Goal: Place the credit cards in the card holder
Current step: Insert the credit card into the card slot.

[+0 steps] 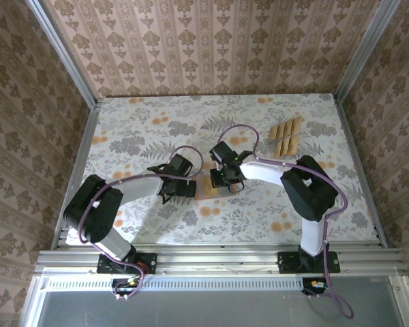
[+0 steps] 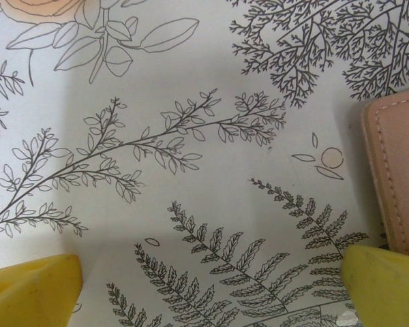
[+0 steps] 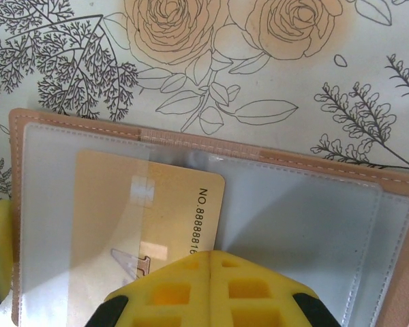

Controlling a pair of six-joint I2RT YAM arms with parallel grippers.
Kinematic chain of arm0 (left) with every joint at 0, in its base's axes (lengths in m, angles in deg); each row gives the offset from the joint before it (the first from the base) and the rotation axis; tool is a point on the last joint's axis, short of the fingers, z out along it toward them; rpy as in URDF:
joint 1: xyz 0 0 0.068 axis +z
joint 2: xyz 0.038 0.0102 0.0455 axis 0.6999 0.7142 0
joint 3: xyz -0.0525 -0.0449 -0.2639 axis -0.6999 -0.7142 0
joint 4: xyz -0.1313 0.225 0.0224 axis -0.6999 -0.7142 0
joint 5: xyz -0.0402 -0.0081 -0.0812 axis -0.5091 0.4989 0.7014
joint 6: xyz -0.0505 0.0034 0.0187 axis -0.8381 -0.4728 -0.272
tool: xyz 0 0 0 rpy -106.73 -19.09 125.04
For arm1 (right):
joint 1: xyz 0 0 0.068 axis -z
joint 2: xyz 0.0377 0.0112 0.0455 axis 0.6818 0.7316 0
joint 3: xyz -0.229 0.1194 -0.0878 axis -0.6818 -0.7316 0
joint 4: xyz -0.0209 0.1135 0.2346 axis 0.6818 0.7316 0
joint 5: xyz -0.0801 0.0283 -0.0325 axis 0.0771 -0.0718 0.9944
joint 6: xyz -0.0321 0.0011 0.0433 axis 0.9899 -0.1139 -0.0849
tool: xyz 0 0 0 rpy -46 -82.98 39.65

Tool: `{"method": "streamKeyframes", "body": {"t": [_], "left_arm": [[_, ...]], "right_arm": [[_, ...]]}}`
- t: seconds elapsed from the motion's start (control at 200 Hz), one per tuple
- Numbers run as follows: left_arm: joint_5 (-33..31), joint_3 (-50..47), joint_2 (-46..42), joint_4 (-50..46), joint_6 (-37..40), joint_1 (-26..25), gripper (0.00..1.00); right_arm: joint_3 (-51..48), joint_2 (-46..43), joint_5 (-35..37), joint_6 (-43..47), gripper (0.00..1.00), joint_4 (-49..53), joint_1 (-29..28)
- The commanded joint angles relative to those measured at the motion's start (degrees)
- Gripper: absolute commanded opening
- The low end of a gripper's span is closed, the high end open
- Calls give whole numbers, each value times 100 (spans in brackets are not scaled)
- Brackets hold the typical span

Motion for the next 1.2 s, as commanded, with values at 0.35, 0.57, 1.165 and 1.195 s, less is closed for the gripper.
{"method": "streamKeyframes", "body": {"t": [0.35, 0.57, 1.165, 1.195], "left_arm": [[403, -132, 411, 822, 28, -29, 100], [421, -113, 432, 840, 33, -33, 100], [439, -120, 504, 888, 13, -46, 100], [439, -112, 502, 888, 5, -46, 100]], "right_arm": [[-110, 17, -323, -285, 0, -220, 10], [-16, 83, -501, -388, 0, -303, -39], [-342, -498, -371, -331, 0, -269, 246], [-373, -502, -362, -324, 0, -268, 276]]}}
